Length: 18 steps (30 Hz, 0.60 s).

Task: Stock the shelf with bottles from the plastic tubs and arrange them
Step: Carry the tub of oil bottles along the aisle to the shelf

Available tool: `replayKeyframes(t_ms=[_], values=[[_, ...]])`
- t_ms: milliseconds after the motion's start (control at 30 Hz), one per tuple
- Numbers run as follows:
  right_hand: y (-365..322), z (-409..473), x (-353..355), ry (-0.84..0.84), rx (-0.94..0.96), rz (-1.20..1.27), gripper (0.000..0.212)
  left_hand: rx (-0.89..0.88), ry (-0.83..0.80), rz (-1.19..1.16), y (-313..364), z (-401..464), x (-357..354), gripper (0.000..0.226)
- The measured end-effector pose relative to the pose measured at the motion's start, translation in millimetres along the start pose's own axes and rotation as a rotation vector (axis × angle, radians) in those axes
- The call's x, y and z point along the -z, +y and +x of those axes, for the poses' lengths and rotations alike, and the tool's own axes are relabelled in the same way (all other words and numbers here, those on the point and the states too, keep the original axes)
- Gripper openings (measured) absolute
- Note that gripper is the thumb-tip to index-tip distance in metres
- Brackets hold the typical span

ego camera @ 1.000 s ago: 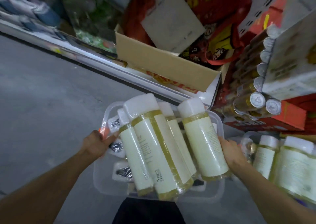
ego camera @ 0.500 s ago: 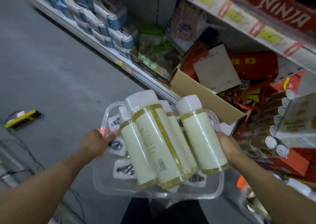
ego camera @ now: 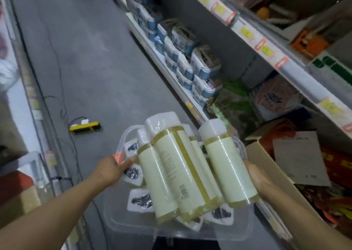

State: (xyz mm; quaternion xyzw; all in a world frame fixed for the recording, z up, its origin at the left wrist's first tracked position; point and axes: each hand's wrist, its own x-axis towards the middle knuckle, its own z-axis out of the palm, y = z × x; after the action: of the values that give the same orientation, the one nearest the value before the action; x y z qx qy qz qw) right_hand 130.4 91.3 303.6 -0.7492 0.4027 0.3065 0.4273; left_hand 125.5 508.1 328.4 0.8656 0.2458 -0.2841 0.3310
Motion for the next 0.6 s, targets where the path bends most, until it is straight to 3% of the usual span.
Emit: replayKeyframes(t_ms=[100,267,600], values=[[-55,20,-19,-0.048,0.062,-0.023,0.065,0.057,0.022,-0.038,-3,23,23,0.052],[-182,-22,-53,-0.007,0.149,-0.126,0.04,0.161,0.069,-0.06,8,61,67,0.052],[-349,37,-103,-0.062,0.288,-0.32,0.042,0.263,0.166,-0.176,36,144,158,0.052]])
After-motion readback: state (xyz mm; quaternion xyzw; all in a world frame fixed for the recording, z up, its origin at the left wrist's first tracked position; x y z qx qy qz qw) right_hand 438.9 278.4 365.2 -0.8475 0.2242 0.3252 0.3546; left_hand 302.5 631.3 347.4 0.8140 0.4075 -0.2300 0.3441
